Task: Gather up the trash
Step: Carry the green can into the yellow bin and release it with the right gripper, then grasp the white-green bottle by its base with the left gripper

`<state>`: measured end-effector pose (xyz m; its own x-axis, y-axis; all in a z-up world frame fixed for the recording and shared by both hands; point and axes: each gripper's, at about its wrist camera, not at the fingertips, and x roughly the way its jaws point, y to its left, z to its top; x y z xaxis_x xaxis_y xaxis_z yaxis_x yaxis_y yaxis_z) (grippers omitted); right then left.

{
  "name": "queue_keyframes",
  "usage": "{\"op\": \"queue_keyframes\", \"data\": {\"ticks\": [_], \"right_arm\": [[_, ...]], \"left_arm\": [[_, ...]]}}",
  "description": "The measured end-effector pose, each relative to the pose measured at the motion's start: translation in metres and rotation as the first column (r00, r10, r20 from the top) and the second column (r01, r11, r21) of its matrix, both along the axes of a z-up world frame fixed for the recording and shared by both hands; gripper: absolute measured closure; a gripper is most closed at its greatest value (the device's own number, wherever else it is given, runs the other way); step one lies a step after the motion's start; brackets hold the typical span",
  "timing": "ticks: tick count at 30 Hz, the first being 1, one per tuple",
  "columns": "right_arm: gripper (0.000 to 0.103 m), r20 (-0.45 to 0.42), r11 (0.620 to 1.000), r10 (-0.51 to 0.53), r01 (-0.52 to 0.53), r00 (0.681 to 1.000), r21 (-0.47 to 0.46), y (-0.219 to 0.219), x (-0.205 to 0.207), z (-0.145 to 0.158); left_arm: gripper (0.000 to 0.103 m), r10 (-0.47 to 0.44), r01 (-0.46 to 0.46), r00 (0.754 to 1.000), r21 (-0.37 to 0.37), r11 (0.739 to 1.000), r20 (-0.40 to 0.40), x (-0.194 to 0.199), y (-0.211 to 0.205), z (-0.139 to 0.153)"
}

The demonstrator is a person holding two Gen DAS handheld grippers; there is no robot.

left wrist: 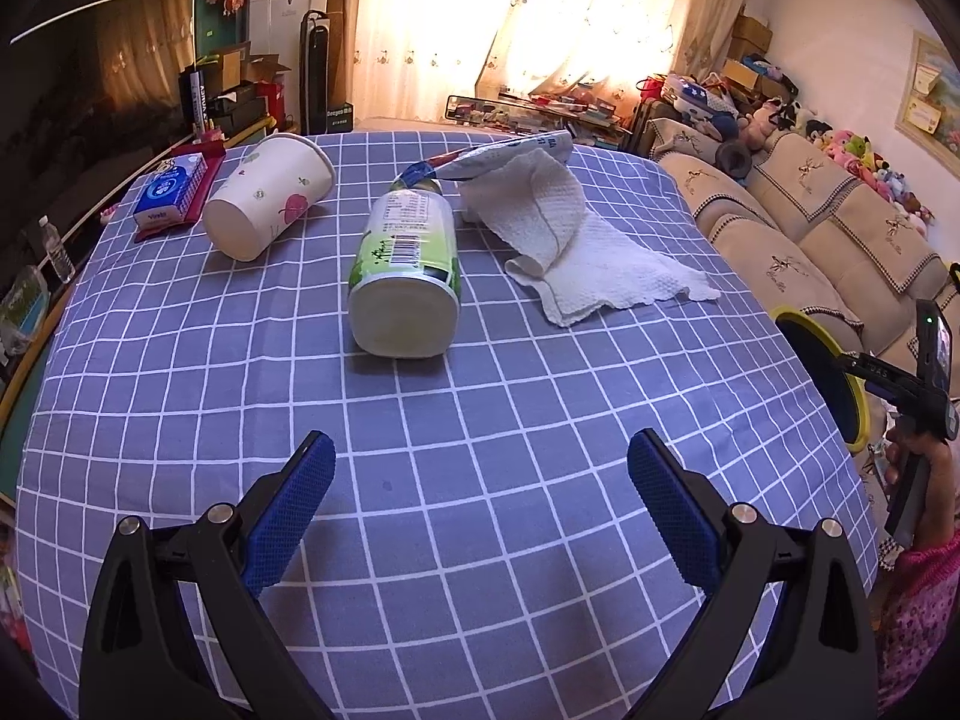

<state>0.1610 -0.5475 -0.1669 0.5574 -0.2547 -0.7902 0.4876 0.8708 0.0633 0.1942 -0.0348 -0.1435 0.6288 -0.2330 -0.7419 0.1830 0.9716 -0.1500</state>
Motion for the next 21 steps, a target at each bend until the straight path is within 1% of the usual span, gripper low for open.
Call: {"op": "queue_keyframes", "data": {"ticks": [7, 14, 16, 19, 21], "right_arm": [[0.027, 0.02, 0.999, 0.048, -0.048, 0.999, 0.002, 0.016, -0.001, 0.01], [0.027, 0.027, 0.998, 0.067, -0.067, 0.997, 0.002, 0.023, -0.002, 0.015], [0.027, 0.027, 0.997, 0.071, -0.071, 0.997, 0.005, 0.024, -0.003, 0.016], [0.027, 0.027, 0.998, 0.069, -0.07, 0.997, 0.009, 0.024, -0.003, 0.015], [0.027, 0.027, 0.997, 0.07, -0.07, 0.997, 0.012, 0.023, -0.003, 0.015]], "left_arm": [[0.006, 0.015, -0.015, 1.0, 0.015, 1.0, -0.007, 0.025, 0.006, -0.001], [0.006, 0.031, -0.032, 0.999, 0.035, 0.999, 0.014, 0.071, 0.008, 0.002], [0.006, 0.045, -0.045, 0.999, 0.03, 0.999, -0.005, 0.085, 0.01, -0.003], [0.006, 0.061, -0.061, 0.997, 0.004, 0.998, -0.042, 0.1, 0.012, -0.012], [0.006, 0.069, -0.069, 0.996, 0.003, 0.998, -0.056, 0.104, 0.012, -0.018]]}}
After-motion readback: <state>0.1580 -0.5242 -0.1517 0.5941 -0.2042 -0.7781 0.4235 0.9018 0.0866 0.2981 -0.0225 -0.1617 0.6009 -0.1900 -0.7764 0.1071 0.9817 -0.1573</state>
